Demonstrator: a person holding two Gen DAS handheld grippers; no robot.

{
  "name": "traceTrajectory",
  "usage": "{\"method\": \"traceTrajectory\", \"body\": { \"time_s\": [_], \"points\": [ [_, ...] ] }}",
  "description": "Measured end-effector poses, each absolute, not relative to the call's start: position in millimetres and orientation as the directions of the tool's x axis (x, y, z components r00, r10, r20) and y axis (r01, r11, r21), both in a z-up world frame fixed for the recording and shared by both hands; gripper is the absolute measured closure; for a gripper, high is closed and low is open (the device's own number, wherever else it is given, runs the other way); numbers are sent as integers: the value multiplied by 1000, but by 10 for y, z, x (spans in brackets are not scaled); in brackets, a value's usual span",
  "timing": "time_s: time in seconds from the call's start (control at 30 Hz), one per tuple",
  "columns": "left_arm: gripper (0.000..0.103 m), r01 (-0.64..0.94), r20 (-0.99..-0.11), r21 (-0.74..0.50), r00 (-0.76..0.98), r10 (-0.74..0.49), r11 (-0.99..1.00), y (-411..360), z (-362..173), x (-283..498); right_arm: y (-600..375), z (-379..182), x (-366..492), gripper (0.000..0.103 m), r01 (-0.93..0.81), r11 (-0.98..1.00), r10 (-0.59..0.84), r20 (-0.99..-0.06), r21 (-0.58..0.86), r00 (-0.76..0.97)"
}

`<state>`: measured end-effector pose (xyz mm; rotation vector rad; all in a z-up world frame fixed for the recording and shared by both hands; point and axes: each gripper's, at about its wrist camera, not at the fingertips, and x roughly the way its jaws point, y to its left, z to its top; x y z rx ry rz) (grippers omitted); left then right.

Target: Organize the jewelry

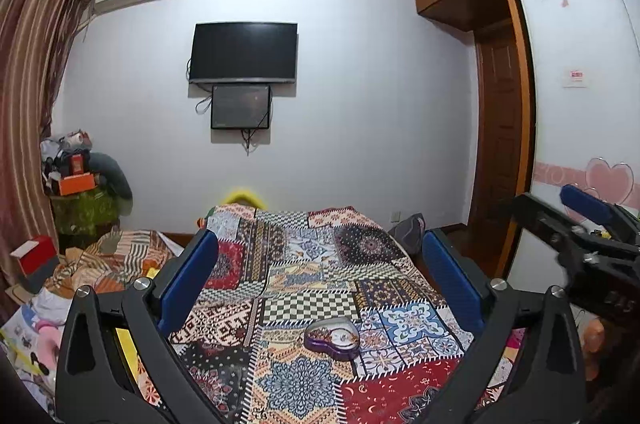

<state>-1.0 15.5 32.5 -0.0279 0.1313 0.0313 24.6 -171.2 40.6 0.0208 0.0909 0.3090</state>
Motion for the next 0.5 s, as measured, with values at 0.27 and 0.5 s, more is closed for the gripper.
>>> {"method": "traceTrajectory", "body": {
  "time_s": [0.27,0.5],
  "points": [
    [1,-57,-135,-41,990,51,998,221,290,-76,-1727,409,193,7,-310,950,311,-97,26,945],
    [1,-62,-132,-40,990,57,997,233,281,-87,-1753,374,117,7,-319,948,319,-110,22,941]
  ]
}}
